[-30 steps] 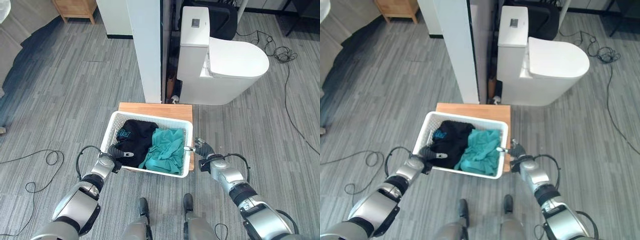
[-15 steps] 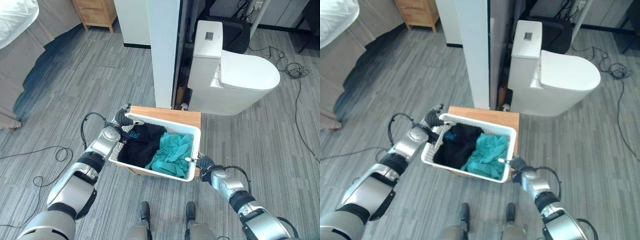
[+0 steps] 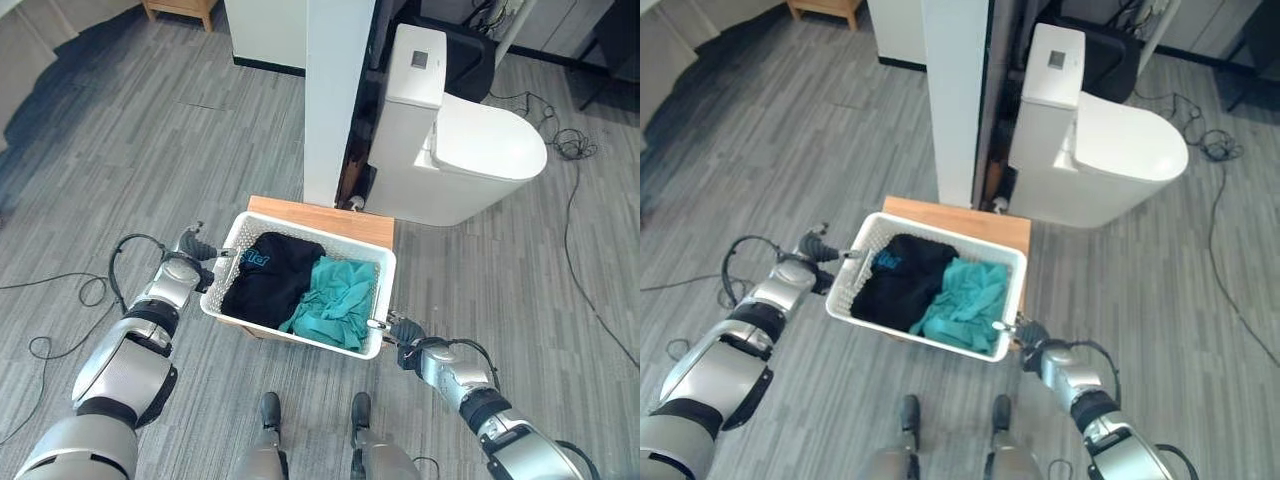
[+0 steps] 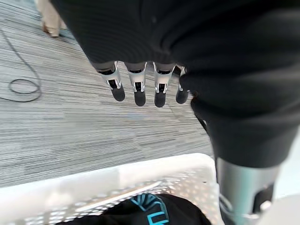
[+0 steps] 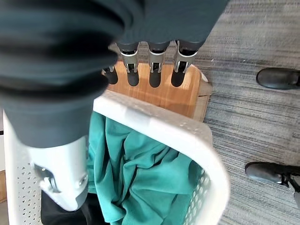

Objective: Grab the laundry basket,head to the washer,open it,put in the laundry and shut it.

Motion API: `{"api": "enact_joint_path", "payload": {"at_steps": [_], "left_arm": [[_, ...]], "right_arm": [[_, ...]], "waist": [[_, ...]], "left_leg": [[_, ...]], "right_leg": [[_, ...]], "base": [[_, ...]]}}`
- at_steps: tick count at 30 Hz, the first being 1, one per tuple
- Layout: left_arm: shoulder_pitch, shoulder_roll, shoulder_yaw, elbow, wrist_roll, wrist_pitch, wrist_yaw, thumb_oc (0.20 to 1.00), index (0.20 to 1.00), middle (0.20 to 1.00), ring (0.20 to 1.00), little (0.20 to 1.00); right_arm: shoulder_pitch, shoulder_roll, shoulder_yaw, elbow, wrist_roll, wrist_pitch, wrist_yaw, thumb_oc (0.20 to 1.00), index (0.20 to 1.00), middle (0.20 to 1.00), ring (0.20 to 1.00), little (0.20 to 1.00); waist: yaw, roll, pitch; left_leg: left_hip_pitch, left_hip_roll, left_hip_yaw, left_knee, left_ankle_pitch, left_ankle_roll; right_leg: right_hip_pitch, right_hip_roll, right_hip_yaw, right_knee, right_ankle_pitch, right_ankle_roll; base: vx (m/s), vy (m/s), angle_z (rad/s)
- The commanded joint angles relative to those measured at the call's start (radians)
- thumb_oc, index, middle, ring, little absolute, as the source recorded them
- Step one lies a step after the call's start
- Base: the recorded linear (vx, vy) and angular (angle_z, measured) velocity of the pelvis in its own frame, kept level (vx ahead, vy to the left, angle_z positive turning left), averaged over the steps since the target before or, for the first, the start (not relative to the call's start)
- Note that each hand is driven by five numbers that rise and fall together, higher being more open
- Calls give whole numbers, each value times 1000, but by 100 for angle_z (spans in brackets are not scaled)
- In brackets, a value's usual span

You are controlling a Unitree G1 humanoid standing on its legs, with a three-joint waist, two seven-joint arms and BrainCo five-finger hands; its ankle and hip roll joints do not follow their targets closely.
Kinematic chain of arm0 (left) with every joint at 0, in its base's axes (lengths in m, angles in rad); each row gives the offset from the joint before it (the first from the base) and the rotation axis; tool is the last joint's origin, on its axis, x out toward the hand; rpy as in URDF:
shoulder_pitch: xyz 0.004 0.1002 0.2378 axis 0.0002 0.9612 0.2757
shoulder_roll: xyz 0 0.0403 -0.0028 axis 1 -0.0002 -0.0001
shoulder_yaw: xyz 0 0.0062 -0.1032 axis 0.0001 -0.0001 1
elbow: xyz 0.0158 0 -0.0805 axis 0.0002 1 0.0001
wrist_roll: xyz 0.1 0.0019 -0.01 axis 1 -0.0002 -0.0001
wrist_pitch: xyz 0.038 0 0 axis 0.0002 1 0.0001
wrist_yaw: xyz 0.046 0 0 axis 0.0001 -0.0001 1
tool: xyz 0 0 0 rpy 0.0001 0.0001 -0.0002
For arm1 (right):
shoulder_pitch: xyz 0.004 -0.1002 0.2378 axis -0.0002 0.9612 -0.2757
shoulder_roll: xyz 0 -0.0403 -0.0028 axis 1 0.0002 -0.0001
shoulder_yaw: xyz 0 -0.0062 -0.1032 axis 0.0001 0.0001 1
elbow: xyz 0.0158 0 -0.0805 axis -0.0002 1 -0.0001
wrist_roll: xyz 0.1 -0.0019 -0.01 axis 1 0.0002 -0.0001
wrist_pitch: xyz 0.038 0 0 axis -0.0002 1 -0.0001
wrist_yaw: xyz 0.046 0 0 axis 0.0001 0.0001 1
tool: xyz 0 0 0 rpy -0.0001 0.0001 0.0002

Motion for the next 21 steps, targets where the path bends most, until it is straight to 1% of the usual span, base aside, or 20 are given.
{"api": "enact_joint_path", "payload": {"at_steps": [1, 5, 8, 12, 15, 21], "left_arm": [[-157, 15, -2, 85, 28, -35, 35, 1000, 1000, 1000, 1000, 1000], [-155, 1, -1, 96, 36, -37, 35, 1000, 1000, 1000, 1000, 1000], [-151, -24, 8, 119, 13, -39, 31, 1000, 1000, 1000, 1000, 1000], [-126, -48, 21, 108, -13, -45, 26, 1000, 1000, 1000, 1000, 1000], [-115, -64, 22, 96, -23, -47, 21, 1000, 1000, 1000, 1000, 1000], [-98, -85, 9, 97, 25, -39, 22, 1000, 1000, 1000, 1000, 1000]], "right_arm": [[-34, -14, -15, -11, 21, -43, 24, 1000, 1000, 1000, 1000, 1000], [-30, -19, -15, -18, 22, -50, 30, 1000, 1000, 1000, 1000, 1000], [-46, -15, -15, -6, 24, -53, 28, 1000, 1000, 1000, 1000, 1000], [-62, -30, -10, -48, 12, -61, 22, 1000, 1000, 1000, 1000, 1000], [-64, -35, -14, -54, -8, -62, 22, 1000, 1000, 1000, 1000, 1000], [-59, -34, -22, -44, -38, -56, 33, 1000, 1000, 1000, 1000, 1000]], "waist": [[19, -13, 35], [12, -22, 41], [5, -28, 44], [-1, -37, 45], [-1, -37, 46], [-4, -38, 43]], "left_leg": [[41, -17, 6, 2, -63, -11], [34, -15, 9, 2, -61, -12], [26, -12, 12, 2, -59, -13], [25, -9, 20, 2, -60, -12], [28, -8, 22, 2, -61, -11], [32, -6, 23, 2, -64, -9]], "right_leg": [[2, -121, 32, 1, 45, 127], [-9, -118, 39, 1, 45, 125], [-20, -115, 43, 1, 48, 123], [-31, -111, 58, 1, 52, 122], [-29, -110, 58, 1, 51, 121], [-28, -110, 61, 1, 46, 118]], "base": [[-2, -9, -4], [-9, -1, -6], [-16, 0, -14], [4, 3, -2], [10, 2, -4], [0, 0, 0]]}}
